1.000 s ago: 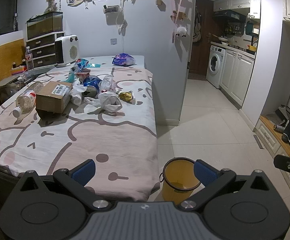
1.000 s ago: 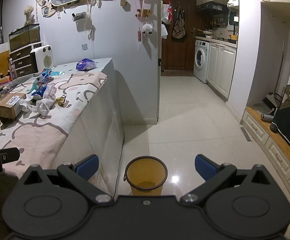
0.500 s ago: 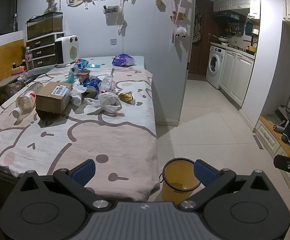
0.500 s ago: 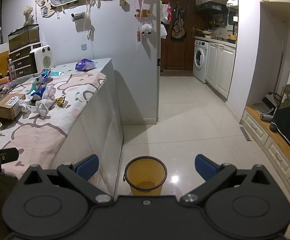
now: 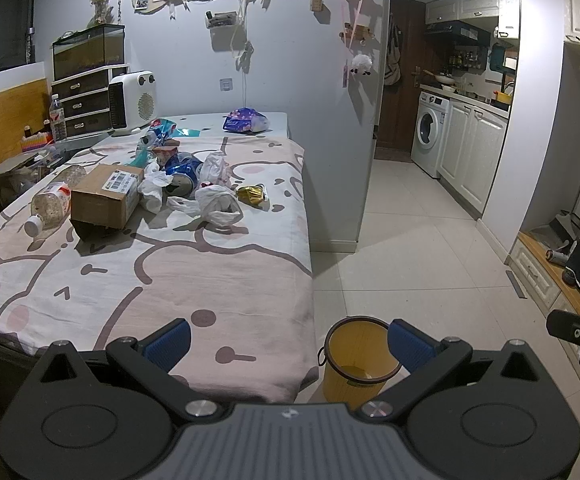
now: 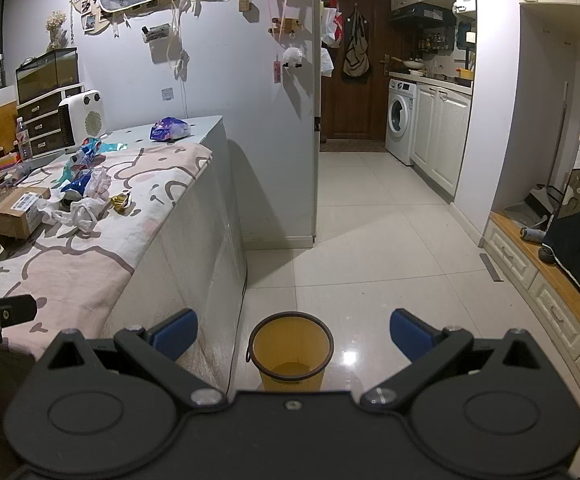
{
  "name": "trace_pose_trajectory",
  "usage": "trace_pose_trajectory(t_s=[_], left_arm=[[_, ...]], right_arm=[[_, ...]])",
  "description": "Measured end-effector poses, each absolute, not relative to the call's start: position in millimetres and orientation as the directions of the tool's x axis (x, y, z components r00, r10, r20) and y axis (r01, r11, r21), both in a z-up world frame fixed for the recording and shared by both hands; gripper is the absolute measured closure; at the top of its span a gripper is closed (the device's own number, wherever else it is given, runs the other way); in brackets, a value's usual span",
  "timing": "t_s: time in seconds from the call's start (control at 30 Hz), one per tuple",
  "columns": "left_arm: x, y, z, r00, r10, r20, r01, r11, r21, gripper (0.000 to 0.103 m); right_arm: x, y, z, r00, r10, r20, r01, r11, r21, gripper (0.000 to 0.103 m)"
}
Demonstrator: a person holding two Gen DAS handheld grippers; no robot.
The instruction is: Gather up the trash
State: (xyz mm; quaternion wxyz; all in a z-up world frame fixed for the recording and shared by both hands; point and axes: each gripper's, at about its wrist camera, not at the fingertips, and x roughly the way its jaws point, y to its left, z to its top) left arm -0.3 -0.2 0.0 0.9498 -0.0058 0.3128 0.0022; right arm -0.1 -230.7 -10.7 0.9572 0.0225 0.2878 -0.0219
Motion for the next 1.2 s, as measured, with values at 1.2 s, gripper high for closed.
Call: trace_pose_trajectory(t_s=[1.2], left_arm=[[60.6,53.4,17.6,0.866,0.18,-0.466,-0.186,0.982,0.033,0.0]], right_arm=[[61.0,-215.5,1.5,0.925,0.07,-0.375,-0.033,0.994,0.105,0.0]])
